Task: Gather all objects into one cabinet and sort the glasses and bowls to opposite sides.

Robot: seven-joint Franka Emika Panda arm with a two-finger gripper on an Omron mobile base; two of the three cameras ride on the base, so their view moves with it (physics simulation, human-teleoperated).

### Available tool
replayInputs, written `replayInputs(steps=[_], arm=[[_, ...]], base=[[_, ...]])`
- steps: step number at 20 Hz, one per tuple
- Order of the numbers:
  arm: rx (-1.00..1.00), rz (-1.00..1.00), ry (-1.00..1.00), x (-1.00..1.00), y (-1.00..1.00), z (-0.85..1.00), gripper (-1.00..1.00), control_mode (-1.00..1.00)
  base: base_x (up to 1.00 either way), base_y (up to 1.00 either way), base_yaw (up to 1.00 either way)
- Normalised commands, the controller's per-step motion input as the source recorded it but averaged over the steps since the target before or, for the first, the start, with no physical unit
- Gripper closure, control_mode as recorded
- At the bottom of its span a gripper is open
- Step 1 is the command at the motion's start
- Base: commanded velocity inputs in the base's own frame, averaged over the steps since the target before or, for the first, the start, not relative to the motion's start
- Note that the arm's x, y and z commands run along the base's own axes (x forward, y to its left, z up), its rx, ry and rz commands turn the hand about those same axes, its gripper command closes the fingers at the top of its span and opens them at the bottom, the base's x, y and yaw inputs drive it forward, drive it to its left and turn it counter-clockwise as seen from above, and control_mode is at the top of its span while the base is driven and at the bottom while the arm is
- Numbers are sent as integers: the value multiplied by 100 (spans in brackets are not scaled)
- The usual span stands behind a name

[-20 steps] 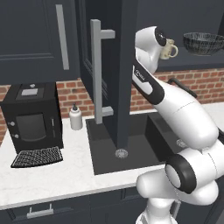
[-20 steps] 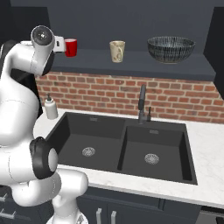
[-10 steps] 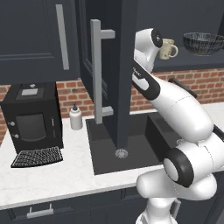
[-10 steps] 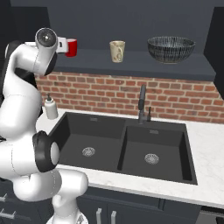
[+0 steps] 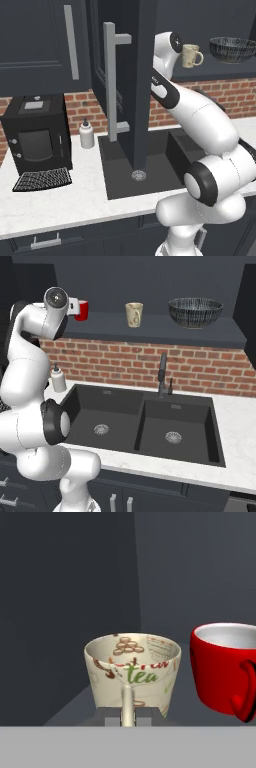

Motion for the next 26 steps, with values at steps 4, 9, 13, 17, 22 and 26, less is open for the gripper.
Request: replayInputs(steps=[4, 9, 13, 17, 22, 26], arm=[[0, 0, 0, 4, 0, 0, 100, -100], [0, 0, -2, 2, 2, -4, 100, -100], [0, 0, -6, 0, 0, -11, 100, -100], [0, 0, -9, 0, 0, -11, 100, -100], [0, 0, -8, 0, 0, -7, 100, -100], [0, 0, 0, 0, 0, 0, 100, -100]], base=[[0, 0, 0], [0, 0, 0], [0, 0, 0], [0, 0, 0], [0, 0, 0], [0, 0, 0]])
